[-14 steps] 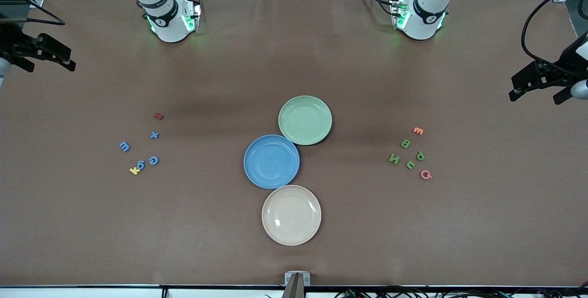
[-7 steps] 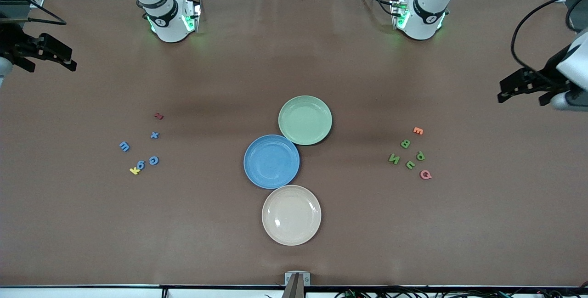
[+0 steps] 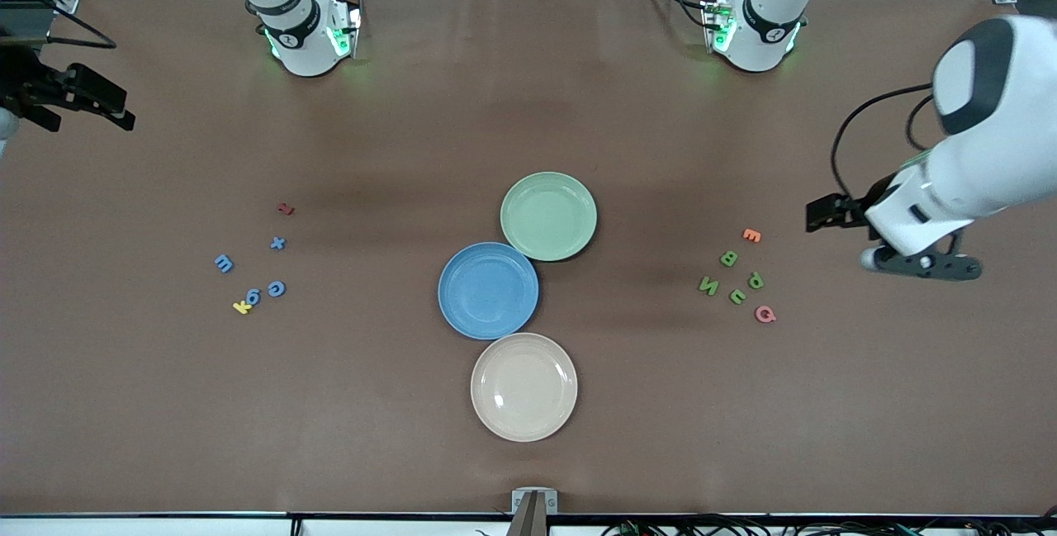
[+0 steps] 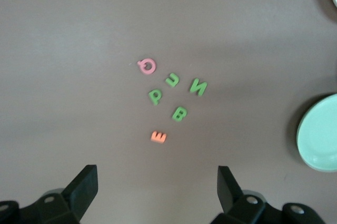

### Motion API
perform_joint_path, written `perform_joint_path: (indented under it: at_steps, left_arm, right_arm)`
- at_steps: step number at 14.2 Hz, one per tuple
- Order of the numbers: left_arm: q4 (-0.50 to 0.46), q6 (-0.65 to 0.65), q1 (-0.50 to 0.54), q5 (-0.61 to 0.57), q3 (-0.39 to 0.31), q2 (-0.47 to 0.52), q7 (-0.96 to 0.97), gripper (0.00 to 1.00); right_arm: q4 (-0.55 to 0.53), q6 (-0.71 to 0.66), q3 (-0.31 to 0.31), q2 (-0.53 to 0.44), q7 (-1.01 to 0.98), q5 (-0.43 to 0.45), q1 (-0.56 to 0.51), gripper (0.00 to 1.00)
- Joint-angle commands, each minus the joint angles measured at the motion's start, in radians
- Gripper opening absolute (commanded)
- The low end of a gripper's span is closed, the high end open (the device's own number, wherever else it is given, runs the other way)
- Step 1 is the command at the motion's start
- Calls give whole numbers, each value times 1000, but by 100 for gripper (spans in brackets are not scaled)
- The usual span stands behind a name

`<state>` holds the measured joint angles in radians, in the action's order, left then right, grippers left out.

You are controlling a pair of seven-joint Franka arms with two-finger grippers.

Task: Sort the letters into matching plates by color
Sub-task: 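Lower the left gripper onto green N while the right gripper reaches blue g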

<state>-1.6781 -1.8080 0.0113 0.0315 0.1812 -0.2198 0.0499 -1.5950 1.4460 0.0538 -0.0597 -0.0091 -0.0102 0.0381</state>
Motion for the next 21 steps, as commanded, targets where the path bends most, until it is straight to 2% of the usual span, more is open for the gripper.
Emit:
perform_joint_path:
  at_steps: [1,4,7,11,16,19,21]
  left_arm:
    - [-43,-83,-36,-8,0,-45,51,100]
    - [-49,-152,-71,-19,0,-118,56,100]
    - [-95,-243,-91,-39,0,-156,62,100]
    - [-189,-416,-120,-91,0,-193,62,99]
    - [-227,-505,-128,-182,4,-266,56,99]
    - [-239,-565,-128,-202,6,-302,47,97]
    - [-249,-588,-134,-202,9,-314,48,92]
  right_arm:
    - [17,48,0,124,-3,6,-20,100]
    - [18,184,0,277,-14,-4,-79,100]
    - [-5,278,0,346,-15,-8,-81,100]
    - [-140,482,-3,353,-12,-8,-67,100]
    - [-267,640,-3,371,-3,-8,-56,99]
    - [-339,732,-3,376,-3,-8,-55,69]
    - [-378,799,-3,388,0,-8,-56,66]
